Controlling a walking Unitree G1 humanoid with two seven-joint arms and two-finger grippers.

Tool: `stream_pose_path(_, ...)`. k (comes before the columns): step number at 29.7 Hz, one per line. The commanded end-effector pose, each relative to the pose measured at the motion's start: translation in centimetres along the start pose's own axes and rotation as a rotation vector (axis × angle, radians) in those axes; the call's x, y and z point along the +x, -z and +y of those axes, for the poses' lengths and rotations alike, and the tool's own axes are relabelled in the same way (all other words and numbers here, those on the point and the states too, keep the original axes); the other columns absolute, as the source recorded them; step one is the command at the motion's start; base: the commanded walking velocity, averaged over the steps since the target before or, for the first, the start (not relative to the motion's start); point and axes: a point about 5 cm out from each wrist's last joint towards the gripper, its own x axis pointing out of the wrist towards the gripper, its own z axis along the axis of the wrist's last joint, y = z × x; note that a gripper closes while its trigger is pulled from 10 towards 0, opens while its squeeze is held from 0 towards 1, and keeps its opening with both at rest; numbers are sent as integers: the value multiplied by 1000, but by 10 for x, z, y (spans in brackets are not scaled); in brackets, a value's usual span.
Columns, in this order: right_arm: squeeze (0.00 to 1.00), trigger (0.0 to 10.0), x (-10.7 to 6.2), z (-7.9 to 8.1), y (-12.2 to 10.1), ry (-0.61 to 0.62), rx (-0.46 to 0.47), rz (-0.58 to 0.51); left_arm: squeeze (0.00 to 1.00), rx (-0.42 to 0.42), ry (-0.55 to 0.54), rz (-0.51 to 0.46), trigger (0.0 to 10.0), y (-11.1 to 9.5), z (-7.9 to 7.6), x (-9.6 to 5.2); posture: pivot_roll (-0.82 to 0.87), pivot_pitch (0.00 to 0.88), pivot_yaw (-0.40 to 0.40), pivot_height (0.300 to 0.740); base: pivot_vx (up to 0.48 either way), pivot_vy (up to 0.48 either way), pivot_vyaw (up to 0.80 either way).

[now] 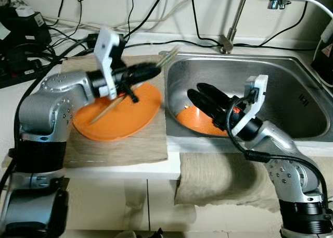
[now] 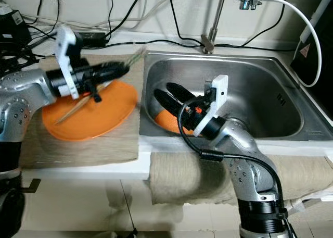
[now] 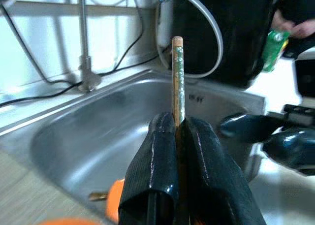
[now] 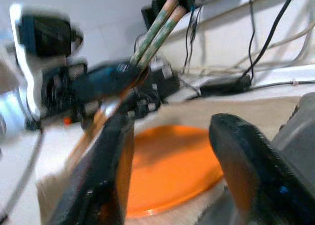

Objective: Kitchen organization

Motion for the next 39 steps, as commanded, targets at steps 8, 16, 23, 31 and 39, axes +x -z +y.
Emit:
stream_pose_path(8, 1000, 10000, 8, 8, -38, -113, 213, -212, 0, -112, 134, 9, 0, 8, -30, 1, -36, 0, -26, 740, 0, 0, 0)
stream_pose_path(16, 0, 10000, 8, 14, -45, -176, 259, -216, 0, -137, 166, 26, 0, 9, -39, 6, -40, 0, -22, 740, 0, 0, 0)
stream_pose_path(23, 0, 0, 7, 16, -35, -175, 287, -139, 0, -144, 225, -20, 0, -1, -47, 6, -38, 0, -22, 740, 0, 0, 0)
stream_pose_path(31, 0, 745, 8, 15, -35, -172, 299, -126, 0, -152, 306, -21, 0, 0, -61, 5, -37, 0, -25, 740, 0, 0, 0)
stream_pose_path(39, 0, 0, 9, 17, -35, -192, 307, -127, 0, -159, 320, 4, 0, 4, -65, 6, -36, 0, -27, 740, 0, 0, 0)
